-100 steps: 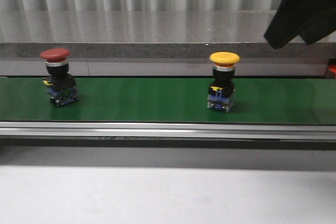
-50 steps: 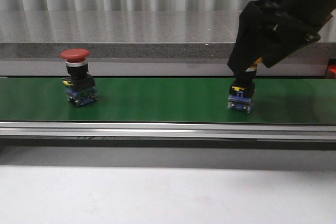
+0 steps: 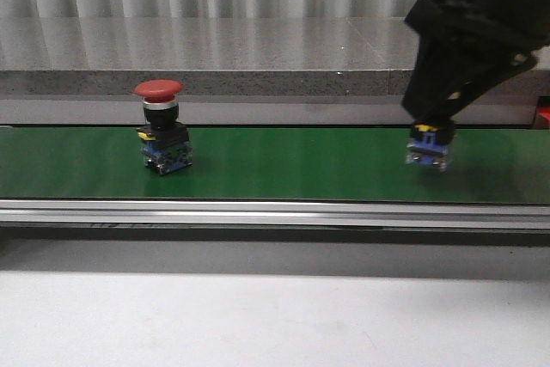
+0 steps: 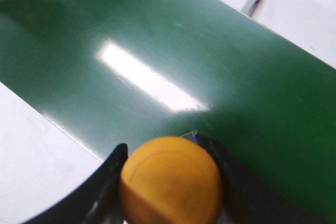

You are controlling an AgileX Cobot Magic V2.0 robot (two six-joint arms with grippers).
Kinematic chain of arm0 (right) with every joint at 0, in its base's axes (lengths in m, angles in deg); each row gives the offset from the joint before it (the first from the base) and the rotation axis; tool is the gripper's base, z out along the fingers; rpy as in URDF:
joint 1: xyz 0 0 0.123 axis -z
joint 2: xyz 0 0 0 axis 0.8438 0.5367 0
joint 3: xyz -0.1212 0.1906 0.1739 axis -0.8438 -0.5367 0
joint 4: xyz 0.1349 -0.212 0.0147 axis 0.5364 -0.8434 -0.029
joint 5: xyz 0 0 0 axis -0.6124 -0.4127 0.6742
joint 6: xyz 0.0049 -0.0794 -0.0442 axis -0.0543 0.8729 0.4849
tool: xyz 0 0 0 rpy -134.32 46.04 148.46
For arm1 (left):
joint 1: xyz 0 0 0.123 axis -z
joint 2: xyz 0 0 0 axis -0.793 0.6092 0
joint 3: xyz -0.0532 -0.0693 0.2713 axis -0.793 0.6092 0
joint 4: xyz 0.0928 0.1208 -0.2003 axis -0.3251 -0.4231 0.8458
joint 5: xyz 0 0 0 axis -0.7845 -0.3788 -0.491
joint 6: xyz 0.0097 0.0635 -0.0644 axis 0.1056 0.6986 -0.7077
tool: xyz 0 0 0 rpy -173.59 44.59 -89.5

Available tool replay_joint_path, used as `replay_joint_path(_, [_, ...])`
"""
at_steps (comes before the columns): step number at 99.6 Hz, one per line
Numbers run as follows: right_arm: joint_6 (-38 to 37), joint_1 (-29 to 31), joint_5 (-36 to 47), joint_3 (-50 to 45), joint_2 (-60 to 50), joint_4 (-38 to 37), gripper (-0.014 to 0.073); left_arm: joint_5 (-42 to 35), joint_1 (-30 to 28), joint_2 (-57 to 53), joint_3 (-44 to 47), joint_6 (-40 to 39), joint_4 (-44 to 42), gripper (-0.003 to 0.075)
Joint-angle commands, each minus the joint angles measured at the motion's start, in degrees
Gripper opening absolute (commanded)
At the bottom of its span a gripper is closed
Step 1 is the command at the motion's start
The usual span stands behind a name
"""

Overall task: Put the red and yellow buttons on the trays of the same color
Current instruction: 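Grasp the yellow button on the belt with the right gripper, then carry the yellow button into the yellow tray and open the right gripper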

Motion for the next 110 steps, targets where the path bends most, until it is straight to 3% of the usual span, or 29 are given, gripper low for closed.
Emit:
replay_joint_path(1, [-7.40,3.04,-1.96,2.11,-6.30,-6.33,0.0104,-4.32,0.46,0.29,-1.44,-0.18,0.62,-0.0019])
replay_joint_path(14, [-18.86,9.85,-6.77,1.83,-12.42,-16.81,0.0104,-4.32,0.46,0.29,-1.44,-0.18,0.62,-0.0019])
replay_joint_path(37, [-30.50,24.85,-8.47,0.35,-18.42,-27.81,0.0104,-4.32,0.46,0.29,-1.44,-0.18,0.62,-0.0019])
replay_joint_path(64, [-38.22,44.81,5.24,-4.72,-17.15,-29.26,0.0104,-4.32,0.46,0.29,-1.44,-0.18,0.62,-0.0019])
replay_joint_path(78, [-39.77,48.44,10.03,-4.91,-12.28,-29.21,0.0104,-4.32,0.46,0.29,-1.44,-0.18,0.62,-0.0019])
replay_joint_path(110, [-39.83,48.46,19.76,-4.91,-0.27,-29.21,0.0104,-4.32,0.46,0.29,-1.44,-0.18,0.62,-0.0019])
